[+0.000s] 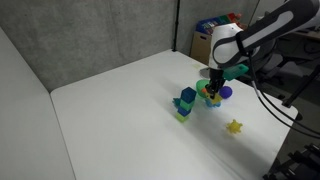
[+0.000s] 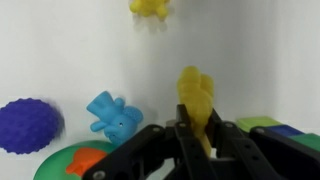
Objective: Pick up the yellow toy from the green bowl and put it on the table
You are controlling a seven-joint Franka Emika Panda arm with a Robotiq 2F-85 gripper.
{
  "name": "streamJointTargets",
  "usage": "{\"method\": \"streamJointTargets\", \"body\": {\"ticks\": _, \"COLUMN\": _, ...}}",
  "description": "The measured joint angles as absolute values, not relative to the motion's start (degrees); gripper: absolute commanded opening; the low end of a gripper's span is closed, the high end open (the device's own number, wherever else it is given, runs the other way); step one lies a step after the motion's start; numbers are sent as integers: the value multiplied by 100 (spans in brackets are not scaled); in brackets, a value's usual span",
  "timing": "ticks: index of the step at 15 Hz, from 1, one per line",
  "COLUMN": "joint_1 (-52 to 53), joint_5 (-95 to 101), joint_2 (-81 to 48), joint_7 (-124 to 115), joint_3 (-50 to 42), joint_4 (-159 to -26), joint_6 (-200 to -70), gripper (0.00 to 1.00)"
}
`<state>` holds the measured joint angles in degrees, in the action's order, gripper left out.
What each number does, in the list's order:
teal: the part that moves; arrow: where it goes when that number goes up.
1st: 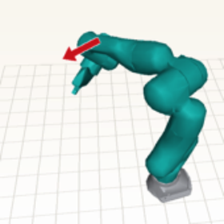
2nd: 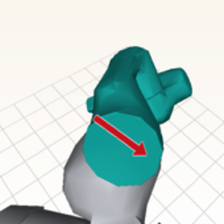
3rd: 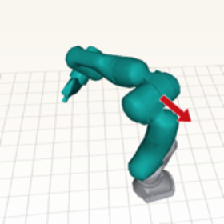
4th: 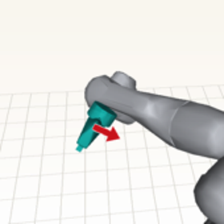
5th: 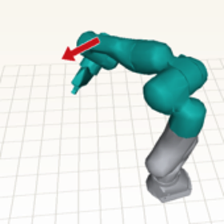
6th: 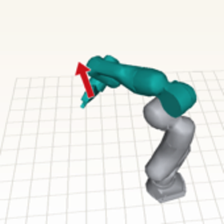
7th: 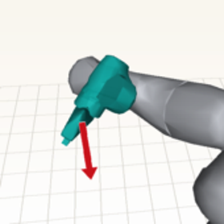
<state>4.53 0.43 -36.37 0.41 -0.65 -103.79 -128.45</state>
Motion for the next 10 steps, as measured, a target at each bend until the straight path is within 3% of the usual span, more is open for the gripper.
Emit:
{"method": "streamJointTargets", "body": {"ticks": 1, "joint_1": 443, "joint_5": 66, "joint_2": -3649, "joint_7": 41, "joint_3": -67, "joint_4": -10469, "joint_6": -12841, "gripper": 35}}
{"method": "streamJointTargets", "body": {"ticks": 2, "joint_1": 430, "joint_5": 78, "joint_2": -3658, "joint_7": 41, "joint_3": -69, "joint_4": -10544, "joint_6": -12830, "gripper": 47}}
{"method": "streamJointTargets", "body": {"ticks": 9, "joint_1": 328, "joint_5": 138, "joint_2": -3614, "joint_7": 159, "joint_3": -66, "joint_4": -10684, "joint_6": -12761, "gripper": 100}}
{"method": "streamJointTargets", "body": {"ticks": 10, "joint_1": 293, "joint_5": 138, "joint_2": -3568, "joint_7": 245, "joint_3": -58, "joint_4": -10671, "joint_6": -12703, "gripper": 100}}
